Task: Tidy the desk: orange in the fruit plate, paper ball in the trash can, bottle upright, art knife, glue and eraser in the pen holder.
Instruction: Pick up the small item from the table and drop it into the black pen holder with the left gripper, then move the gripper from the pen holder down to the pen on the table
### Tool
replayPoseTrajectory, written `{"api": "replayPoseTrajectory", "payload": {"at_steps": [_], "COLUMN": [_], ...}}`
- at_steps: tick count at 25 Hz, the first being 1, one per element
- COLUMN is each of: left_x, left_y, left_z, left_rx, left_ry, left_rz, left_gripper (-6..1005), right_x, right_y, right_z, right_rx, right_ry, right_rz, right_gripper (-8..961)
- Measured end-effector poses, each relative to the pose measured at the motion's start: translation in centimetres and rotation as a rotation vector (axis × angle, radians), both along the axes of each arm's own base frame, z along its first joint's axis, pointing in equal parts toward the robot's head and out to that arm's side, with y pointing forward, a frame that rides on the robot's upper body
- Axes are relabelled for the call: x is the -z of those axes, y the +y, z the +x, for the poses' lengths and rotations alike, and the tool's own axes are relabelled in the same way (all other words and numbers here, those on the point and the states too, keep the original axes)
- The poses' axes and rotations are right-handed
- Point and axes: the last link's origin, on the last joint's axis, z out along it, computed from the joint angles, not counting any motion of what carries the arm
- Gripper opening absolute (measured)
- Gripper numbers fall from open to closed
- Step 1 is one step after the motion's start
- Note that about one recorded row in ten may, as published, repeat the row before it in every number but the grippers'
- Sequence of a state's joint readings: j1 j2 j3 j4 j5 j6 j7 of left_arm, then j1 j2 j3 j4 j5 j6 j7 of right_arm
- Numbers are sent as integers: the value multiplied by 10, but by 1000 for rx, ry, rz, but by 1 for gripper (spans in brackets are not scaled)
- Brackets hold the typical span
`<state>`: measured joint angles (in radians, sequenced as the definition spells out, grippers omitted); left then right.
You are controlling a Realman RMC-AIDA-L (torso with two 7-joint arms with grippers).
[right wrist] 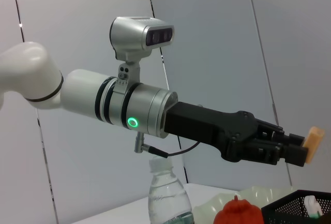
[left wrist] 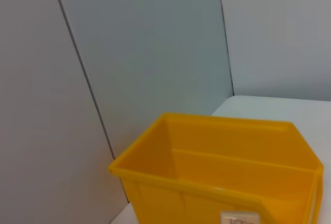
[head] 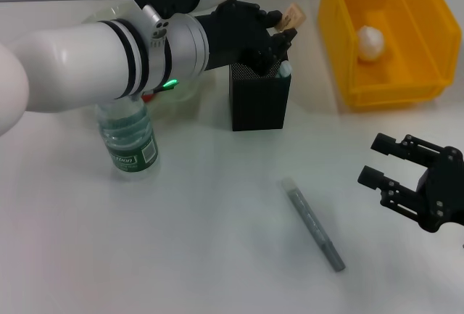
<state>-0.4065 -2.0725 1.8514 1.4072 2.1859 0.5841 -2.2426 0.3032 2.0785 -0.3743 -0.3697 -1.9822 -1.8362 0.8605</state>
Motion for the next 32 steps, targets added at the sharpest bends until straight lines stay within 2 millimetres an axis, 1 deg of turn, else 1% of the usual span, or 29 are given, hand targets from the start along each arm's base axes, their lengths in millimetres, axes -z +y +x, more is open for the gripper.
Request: {"api": "replayPoseTrajectory", "payload": {"at_steps": [5,10,19,23,24,25,26,28,29,30,32], "left_x": [0,0,-1,-7,-10,-17,-17,-28,-31,-37,-38], "left_y": [0,0,-1,-4,-7,-12,-12,-19,-21,-28,-30], "left_z": [-1,-2,1,8,11,17,17,23,25,28,30], "left_rx": [-2,-4,7,26,34,50,50,71,75,94,103], "left_ry": [-1,-1,-2,-20,-32,-55,-55,-83,-88,-98,-99], "left_rz": [2,2,7,17,23,40,40,66,71,84,84], "left_gripper": [282,449,447,446,446,446,446,445,445,445,445], "right_x": [0,0,0,0,0,0,0,0,0,0,0], "right_y": [0,0,0,-1,-1,-2,-2,-2,-2,-2,-2], "right_z": [0,0,0,1,1,1,1,2,2,2,2], "right_rx": [0,0,1,5,6,8,8,8,8,8,8], "right_ry": [0,0,0,-1,-1,0,0,0,1,1,1], "right_rz": [0,0,0,1,1,2,2,2,2,3,3], "right_gripper": [570,570,570,569,569,569,569,569,569,569,569]}}
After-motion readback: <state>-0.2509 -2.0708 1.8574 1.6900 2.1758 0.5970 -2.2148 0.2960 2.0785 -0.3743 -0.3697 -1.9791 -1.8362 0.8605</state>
